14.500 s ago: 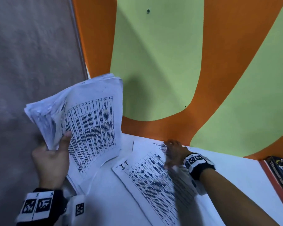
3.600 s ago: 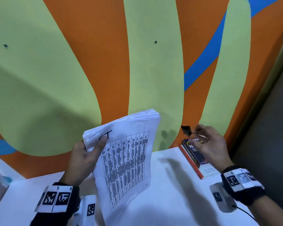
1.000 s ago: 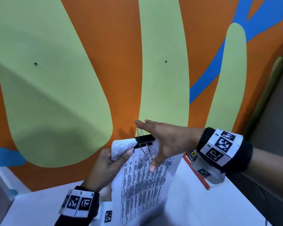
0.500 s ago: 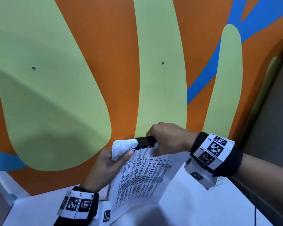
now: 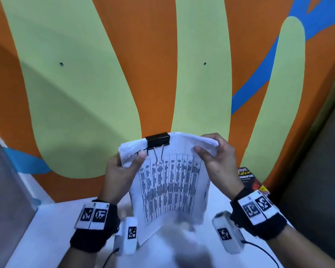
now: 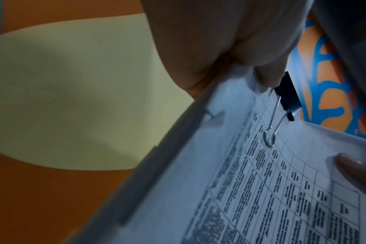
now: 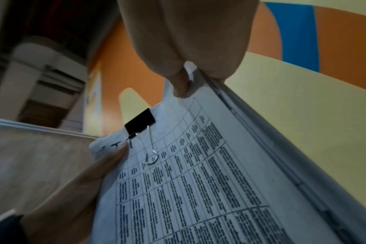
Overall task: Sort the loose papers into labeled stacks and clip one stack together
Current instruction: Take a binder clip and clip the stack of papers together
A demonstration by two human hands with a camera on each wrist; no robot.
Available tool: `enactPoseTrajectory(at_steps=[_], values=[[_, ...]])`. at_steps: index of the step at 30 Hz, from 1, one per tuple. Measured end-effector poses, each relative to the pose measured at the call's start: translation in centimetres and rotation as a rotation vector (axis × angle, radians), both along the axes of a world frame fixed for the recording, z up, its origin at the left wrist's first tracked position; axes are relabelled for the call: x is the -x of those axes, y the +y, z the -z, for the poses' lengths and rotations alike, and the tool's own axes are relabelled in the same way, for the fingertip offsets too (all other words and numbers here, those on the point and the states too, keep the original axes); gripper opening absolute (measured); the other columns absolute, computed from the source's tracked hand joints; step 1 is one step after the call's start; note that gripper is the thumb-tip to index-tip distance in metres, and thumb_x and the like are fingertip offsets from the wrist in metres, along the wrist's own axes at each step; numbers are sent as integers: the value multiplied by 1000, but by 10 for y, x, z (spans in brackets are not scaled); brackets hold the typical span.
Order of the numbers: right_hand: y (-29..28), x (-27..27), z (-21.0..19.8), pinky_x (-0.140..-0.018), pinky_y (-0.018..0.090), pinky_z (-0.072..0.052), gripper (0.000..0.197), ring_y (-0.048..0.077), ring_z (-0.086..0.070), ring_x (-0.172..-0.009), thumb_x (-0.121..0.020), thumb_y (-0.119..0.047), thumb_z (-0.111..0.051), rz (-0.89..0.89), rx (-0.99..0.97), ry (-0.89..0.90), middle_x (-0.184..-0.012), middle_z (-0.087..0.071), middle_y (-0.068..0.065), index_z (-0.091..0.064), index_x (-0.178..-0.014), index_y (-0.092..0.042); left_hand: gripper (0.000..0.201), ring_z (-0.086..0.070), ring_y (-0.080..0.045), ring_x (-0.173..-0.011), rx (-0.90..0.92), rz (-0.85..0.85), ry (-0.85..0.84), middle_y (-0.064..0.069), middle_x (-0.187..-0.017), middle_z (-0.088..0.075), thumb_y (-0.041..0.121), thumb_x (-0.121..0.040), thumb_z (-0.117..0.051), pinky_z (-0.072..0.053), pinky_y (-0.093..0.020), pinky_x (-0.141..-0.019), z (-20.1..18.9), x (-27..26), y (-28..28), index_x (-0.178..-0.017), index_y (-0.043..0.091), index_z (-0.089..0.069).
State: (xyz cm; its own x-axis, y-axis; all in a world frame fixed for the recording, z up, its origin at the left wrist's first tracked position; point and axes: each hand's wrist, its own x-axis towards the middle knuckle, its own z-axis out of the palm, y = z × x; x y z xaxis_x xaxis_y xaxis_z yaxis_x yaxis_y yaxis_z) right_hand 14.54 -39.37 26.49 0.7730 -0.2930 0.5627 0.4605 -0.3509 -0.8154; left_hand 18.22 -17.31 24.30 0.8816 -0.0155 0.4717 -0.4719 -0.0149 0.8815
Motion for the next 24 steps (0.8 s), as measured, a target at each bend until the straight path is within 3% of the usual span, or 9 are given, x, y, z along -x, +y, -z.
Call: enactPoseTrajectory(at_steps=[4,6,7,9,12,14,17,20,24], values=[[7,8,21,-68,13,-42,21,-2,-56,-74,-87,-11,-65,57,85,-1,-90,-61,-15,-55,-102,-21,27,-69,-18,-99,-25,62,72,0,-101,-75,32,-72,-79,-53,-38,-89,13,10,9,-98,30,-72],[5,11,63,-83,16,-48,29,-6,-60,-86,-87,-10,-65,-18,16,160,-100,-64,-12,-51,-110,-22,43,-66,-30,-101,-184,20,230,-18,-102,-71,42,-65,-82,-48,-51,-95,45,17,12,-102,29,-67],[5,13,86,-93,26,-50,33,-2,-62,-96,-87,-6,-63,-65,-29,250,-106,-66,-8,-50,-112,-24,52,-68,-25,-95,-219,12,313,-13,-100,-73,50,-57,-84,-48,-53,-94,61,22,13,-101,28,-66],[6,18,123,-100,44,-47,42,9,-63,-108,-89,2,-57,-95,-56,360,-114,-66,-5,-49,-113,-32,60,-70,-12,-81,-182,21,430,5,-83,-76,62,-43,-83,-52,-53,-89,85,29,14,-86,21,-71],[6,21,129,-93,30,-51,46,5,-65,-104,-91,4,-51,-87,-42,344,-111,-65,-12,-47,-115,-35,33,-66,1,-64,-124,-34,454,18,-62,-70,44,-58,-85,-54,-46,-79,90,30,12,-72,19,-68],[6,21,117,-82,18,-51,42,-1,-65,-92,-92,2,-51,-101,-23,295,-106,-65,-16,-46,-118,-30,27,-67,-3,-66,-94,-61,401,14,-66,-71,36,-63,-85,-53,-39,-76,83,29,15,-75,17,-68],[4,22,117,-75,19,-51,36,5,-66,-86,-92,-1,-53,-94,-15,271,-100,-66,-13,-45,-122,-19,25,-69,-8,-76,-92,-46,370,11,-78,-73,34,-66,-84,-54,-29,-73,86,28,21,-80,20,-70],[5,28,149,-75,11,-47,35,-2,-62,-84,-93,0,-50,-84,22,463,-97,-63,-4,-43,-123,-15,18,-66,-8,-62,-197,-12,474,15,-60,-67,25,-68,-81,-48,-23,-63,118,28,19,-70,16,-65],[4,34,179,-79,32,-38,18,14,-42,-69,-93,-3,-50,0,56,673,-75,-40,1,-43,-110,0,32,-45,-10,-52,-336,-17,543,9,-49,-51,19,-78,-75,-35,-15,-46,159,36,14,-59,15,-49]])
